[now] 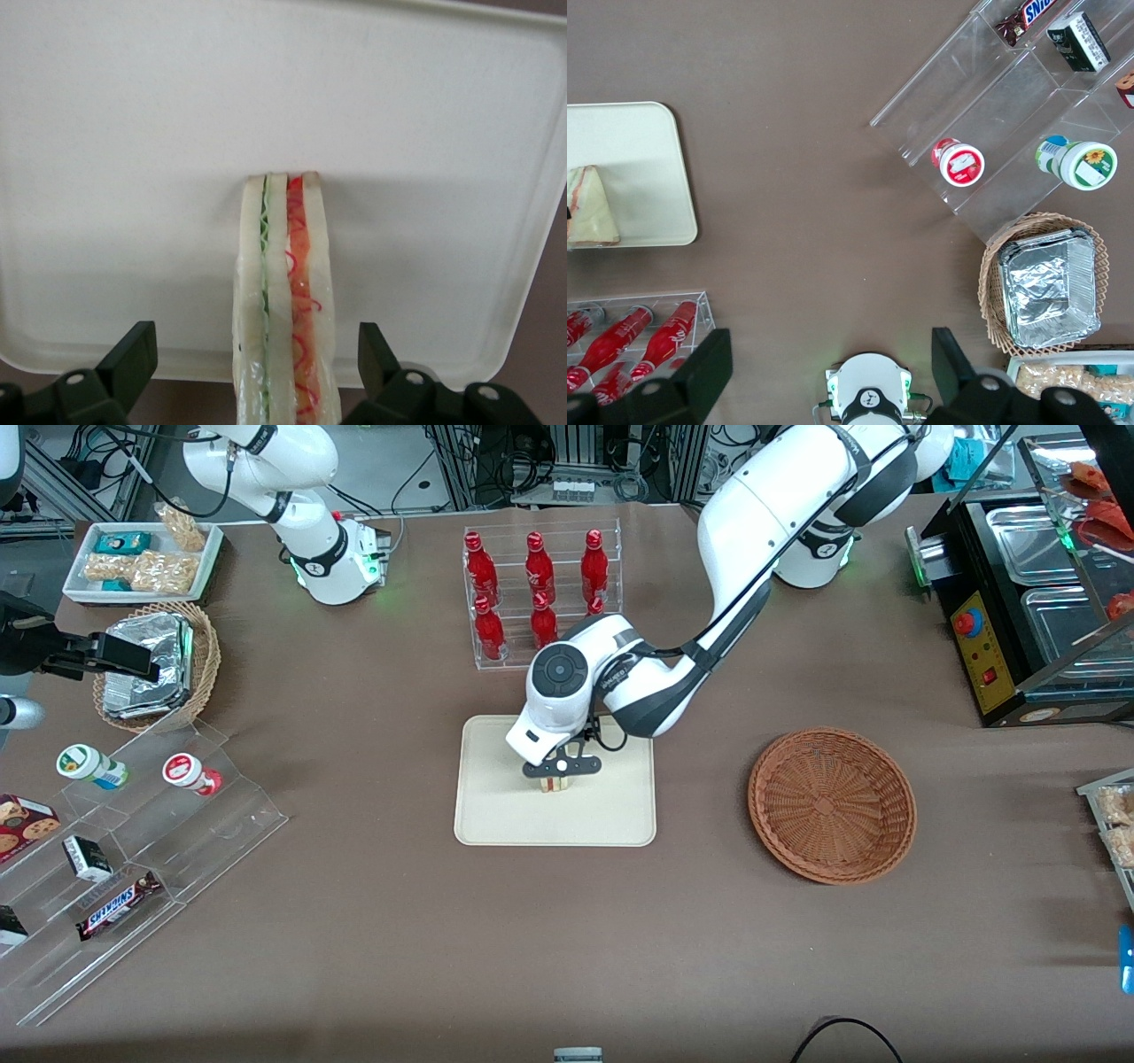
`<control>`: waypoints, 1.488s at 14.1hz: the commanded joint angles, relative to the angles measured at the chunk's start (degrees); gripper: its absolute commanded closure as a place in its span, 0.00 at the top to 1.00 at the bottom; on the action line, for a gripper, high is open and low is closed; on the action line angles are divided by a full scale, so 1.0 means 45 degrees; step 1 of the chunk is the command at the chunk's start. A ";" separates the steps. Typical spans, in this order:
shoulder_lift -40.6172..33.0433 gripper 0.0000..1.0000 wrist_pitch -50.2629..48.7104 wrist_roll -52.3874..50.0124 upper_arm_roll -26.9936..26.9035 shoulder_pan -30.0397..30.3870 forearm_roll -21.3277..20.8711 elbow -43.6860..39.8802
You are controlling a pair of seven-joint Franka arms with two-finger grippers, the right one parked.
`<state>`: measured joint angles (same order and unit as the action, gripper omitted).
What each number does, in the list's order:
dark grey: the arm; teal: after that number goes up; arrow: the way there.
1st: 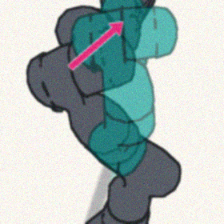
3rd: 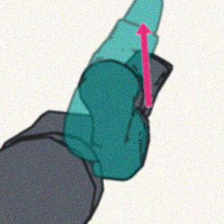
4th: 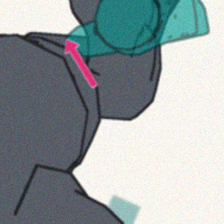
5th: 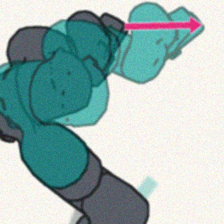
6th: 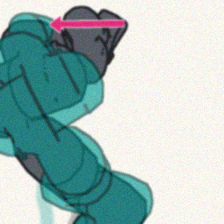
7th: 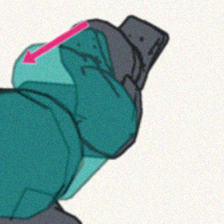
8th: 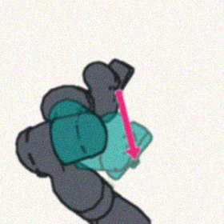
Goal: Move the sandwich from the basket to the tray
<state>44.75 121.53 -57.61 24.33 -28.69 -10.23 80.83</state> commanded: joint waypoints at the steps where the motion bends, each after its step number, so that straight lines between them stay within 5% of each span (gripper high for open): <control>1: -0.0665 1.00 -0.0306 -0.0186 0.0043 0.0591 -0.0129 0.0007; 7: -0.2910 1.00 -0.3582 0.0512 0.0160 0.2816 -0.0070 0.0202; 15: -0.5742 1.00 -0.8585 0.7068 0.0102 0.7132 0.0458 0.0027; 21: -0.6682 1.00 -1.0830 1.0650 0.0063 0.9030 0.0458 -0.0558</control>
<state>16.06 76.19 -13.54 24.12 10.23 -8.94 79.08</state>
